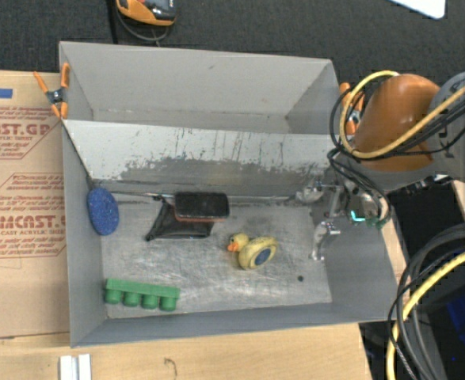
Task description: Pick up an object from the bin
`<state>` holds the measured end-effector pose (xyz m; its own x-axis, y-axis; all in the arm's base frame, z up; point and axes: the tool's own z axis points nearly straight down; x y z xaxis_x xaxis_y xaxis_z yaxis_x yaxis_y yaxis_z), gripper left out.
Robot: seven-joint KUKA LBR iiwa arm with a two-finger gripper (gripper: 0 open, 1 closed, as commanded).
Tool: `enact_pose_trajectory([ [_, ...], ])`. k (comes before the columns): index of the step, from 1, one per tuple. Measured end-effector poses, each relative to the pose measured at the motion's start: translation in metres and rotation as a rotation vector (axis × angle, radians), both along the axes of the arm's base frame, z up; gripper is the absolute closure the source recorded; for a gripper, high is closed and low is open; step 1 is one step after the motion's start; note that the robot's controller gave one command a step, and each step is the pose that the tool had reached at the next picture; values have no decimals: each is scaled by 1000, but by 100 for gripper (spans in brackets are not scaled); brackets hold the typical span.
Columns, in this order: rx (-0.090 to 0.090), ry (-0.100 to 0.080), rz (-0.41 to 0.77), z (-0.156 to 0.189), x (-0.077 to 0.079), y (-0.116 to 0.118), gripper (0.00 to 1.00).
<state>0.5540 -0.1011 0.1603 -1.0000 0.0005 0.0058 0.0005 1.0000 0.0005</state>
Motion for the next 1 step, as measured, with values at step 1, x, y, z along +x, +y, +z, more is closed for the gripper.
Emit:
enact_pose_trajectory([
  [1, -1, -7, 1, 4, 2, 0, 0],
])
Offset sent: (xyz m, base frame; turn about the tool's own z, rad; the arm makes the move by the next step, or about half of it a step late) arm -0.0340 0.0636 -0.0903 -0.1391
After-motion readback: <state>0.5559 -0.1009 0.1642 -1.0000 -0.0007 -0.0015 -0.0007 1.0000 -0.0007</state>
